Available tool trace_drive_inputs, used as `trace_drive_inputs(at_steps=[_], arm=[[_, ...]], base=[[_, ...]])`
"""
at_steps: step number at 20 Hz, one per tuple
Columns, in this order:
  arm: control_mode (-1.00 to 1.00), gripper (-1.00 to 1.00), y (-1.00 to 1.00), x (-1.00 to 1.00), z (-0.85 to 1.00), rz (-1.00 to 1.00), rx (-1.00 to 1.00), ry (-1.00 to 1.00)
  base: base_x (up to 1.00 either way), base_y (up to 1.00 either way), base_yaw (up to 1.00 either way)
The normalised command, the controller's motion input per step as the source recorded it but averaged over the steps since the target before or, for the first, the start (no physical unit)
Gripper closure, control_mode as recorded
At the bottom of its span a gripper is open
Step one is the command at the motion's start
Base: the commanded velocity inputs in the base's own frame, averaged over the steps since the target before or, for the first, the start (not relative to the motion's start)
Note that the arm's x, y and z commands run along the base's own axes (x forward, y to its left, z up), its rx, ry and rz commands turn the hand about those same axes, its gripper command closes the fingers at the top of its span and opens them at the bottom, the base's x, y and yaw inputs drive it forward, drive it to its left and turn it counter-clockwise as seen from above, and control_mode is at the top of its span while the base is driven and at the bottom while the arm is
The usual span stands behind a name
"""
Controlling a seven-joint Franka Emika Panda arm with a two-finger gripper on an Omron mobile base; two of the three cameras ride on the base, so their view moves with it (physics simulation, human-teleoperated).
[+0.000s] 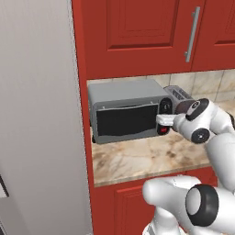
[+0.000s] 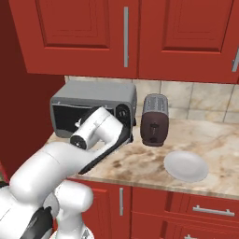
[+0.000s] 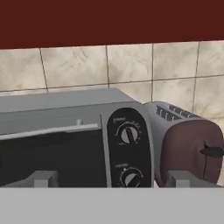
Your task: Pull the toaster oven rack outwards. Pick up the baguette from the plate and place it on the toaster oven rack. Close the toaster oven door fully and set the temperature to the lowest setting.
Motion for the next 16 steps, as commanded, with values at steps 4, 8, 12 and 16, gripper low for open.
trace_drive_inputs(at_steps=[4, 8, 12, 16], arm=[[-1.0, -1.0, -0.44, -0.13, -0.08, 0.08, -0.01, -0.46], [-1.0, -1.0, -0.19, 0.01, 0.39, 0.17, -0.03, -0.2], [-1.0, -1.0, -0.42, 0.26, -0.01, 0.13, -0.15, 0.0], [-1.0, -1.0, -0.52, 0.56, -0.15, 0.03, -0.31, 0.13]], base=[[0.0, 0.0, 0.0], [0.0, 0.0, 0.0], [0.0, 0.0, 0.0], [0.0, 0.0, 0.0]])
